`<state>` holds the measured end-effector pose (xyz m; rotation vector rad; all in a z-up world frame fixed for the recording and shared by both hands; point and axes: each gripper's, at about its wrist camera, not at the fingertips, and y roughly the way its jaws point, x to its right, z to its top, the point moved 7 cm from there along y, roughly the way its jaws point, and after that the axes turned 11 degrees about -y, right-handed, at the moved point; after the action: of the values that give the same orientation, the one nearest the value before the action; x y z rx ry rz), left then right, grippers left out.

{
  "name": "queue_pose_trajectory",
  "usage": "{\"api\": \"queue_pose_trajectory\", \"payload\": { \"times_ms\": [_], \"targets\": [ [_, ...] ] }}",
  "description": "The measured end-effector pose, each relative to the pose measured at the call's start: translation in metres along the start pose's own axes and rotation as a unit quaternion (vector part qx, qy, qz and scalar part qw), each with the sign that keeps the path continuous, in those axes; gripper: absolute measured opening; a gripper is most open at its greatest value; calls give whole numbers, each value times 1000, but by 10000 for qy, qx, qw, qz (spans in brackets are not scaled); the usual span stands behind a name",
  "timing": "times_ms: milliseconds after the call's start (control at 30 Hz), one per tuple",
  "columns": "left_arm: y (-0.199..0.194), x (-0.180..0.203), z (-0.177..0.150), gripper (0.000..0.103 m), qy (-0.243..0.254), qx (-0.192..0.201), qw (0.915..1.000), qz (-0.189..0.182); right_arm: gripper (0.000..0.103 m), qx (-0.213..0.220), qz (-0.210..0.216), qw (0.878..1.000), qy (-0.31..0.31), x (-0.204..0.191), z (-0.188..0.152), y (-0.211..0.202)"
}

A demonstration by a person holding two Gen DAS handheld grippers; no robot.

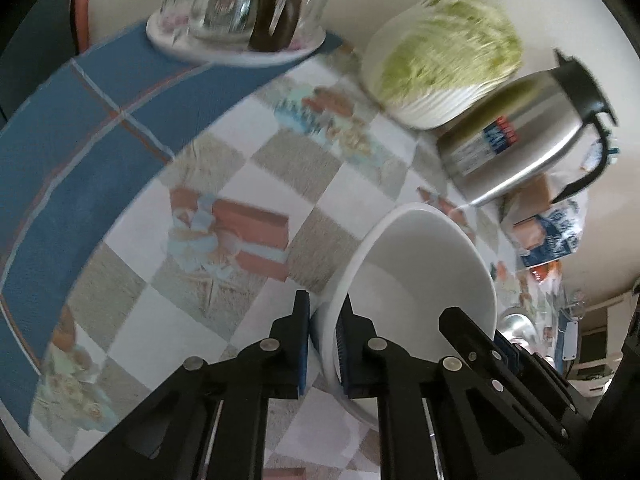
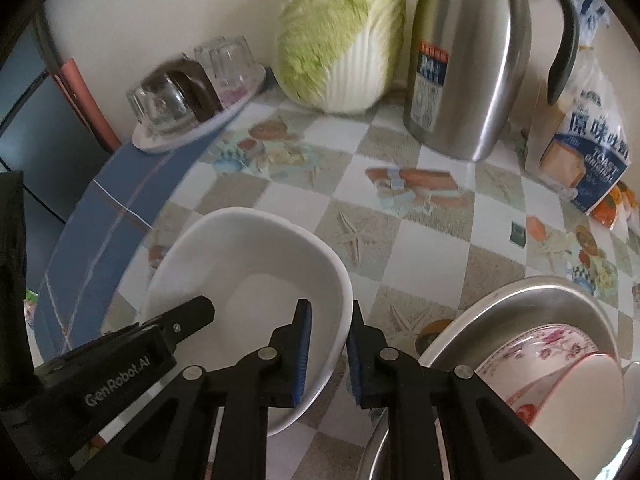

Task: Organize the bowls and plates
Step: 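Lift the white square bowl with both tools and carry it over the basin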

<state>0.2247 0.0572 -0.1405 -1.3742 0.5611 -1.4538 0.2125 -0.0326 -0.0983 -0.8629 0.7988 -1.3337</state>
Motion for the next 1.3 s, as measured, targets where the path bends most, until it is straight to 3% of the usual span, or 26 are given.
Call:
{"api": "queue_pose_trajectory", "payload": {
  "times_ms": [300,800,1000,1300],
  "targets": [
    [-55,34,-10,13,569,462,9967,-336,18,418,-53,9989,181,6,-4,-64],
    [-87,109,-74,13,1604,526,9820,-844,18,853,-420,9924,786,64,-52,-149],
    [-86,135,-97,13,2000,523,9756,-739,18,947,-461,9884,1091,91,-71,-165],
    [-77,157,-118,13,2190,472,9726,-626,18,1010,-304,9837,1453,123,-92,-169]
  ]
}}
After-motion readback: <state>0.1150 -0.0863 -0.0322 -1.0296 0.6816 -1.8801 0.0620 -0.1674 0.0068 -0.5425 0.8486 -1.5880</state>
